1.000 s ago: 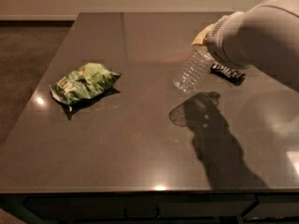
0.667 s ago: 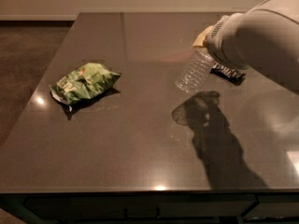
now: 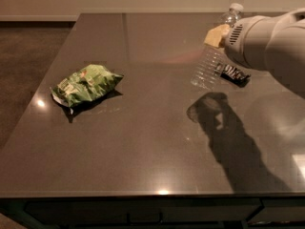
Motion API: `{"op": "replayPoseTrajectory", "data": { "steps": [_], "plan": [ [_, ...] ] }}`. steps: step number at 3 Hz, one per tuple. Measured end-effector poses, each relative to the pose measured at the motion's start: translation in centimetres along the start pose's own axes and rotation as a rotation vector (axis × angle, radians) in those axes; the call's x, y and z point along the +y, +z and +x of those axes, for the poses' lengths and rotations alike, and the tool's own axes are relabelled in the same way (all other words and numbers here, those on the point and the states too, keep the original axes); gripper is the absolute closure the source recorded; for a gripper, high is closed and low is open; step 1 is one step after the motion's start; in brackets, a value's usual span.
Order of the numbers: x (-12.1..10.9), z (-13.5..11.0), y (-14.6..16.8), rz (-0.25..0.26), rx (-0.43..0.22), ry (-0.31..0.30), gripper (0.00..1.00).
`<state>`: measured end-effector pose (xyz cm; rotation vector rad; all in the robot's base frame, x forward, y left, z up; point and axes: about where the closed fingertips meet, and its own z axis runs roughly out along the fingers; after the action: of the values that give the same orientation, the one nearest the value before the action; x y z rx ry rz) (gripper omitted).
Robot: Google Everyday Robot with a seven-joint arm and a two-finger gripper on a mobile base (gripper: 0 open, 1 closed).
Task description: Place water bottle upright
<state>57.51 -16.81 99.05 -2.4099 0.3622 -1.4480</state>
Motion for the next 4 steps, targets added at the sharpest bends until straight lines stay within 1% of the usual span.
{"op": "replayPoseTrajectory", "data": {
  "steps": [1,2,3,4],
  "plan": [
    [-1.1,0.1,0.2,0.103,0.048,-0.032,1.00],
    [-3.6,-1.0,0.9,0.217,0.102,-0.062,1.00],
    [-5.8,-2.4,1.8,0.288,0.179,-0.203,1.00],
    [-6.1,-3.4,1.8,0.320,0.269,-0.360,1.00]
  ]
}}
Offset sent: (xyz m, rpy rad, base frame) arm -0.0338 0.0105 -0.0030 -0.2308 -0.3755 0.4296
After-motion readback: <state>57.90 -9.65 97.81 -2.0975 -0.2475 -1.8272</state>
